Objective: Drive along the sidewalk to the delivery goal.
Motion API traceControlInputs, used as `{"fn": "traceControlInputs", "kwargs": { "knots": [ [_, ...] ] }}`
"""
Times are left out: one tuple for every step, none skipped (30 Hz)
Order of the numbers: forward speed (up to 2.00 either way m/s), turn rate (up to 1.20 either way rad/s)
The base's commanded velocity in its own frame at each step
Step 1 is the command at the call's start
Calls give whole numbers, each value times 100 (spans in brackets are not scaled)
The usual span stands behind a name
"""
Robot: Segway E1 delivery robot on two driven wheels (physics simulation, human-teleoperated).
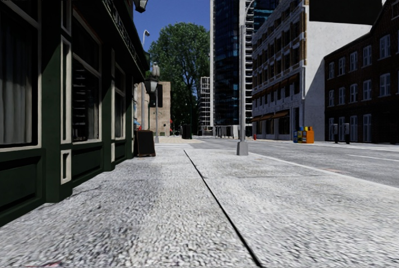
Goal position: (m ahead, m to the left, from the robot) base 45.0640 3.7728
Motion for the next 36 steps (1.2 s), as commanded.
{"fn": "traceControlInputs", "kwargs": {
  "knots": [
    [200, 0],
    [200, 0],
    [200, 0],
    [200, 0],
    [200, 0],
    [200, 0],
    [200, 0],
    [200, 0],
    [200, 0],
    [200, 0],
    [200, 0],
    [200, 0],
    [200, 0],
    [200, 0],
    [200, 0],
    [200, 0],
    [200, 0],
    [200, 0],
    [200, 0],
    [200, 0],
    [200, 0],
    [200, 0],
    [200, 0],
    [200, 0],
    [200, 0],
    [200, 0],
    [200, 0],
    [200, 0],
    [200, 0],
    [200, 0],
    [200, 0],
    [200, 0],
    [200, 0],
    [200, 0],
    [200, 0],
    [200, 0]
  ]
}}
